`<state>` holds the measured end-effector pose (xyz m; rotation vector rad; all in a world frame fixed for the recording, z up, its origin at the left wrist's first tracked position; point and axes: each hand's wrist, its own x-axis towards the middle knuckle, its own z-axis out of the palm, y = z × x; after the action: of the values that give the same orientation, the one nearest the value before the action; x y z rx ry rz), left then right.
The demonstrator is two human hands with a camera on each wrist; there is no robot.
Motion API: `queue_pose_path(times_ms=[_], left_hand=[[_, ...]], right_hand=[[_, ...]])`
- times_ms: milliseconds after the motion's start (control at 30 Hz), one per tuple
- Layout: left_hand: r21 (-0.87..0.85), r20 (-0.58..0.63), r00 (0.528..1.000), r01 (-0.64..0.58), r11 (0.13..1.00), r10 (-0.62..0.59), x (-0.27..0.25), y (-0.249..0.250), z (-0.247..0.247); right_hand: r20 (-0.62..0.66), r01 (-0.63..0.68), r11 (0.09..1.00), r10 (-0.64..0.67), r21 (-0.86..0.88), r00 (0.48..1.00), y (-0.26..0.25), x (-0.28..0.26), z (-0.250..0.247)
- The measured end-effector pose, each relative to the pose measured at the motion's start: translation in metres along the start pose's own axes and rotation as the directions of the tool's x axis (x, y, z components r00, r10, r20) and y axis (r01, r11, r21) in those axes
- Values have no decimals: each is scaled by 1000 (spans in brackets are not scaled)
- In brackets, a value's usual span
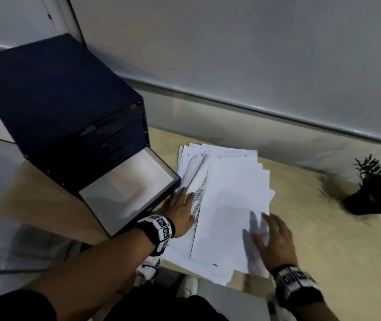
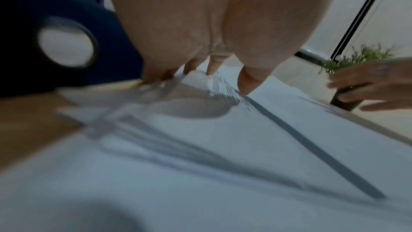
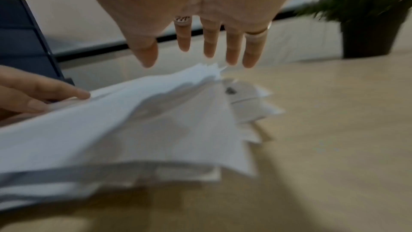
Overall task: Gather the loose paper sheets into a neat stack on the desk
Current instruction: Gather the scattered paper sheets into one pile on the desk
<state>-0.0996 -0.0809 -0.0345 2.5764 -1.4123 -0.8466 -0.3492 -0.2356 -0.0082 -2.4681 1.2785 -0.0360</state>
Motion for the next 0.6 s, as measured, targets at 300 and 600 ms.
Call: queue_pose_path(times_ms=[300,600], left_hand=[[101,-6,999,-31,994,32,13,33,26],[-547,77,977,208,811,-199,36,77,-17]], right_hand=[[220,-202,968,232,-150,947,15,12,23],[167,-322,946,324,-41,931,-2,2,32]])
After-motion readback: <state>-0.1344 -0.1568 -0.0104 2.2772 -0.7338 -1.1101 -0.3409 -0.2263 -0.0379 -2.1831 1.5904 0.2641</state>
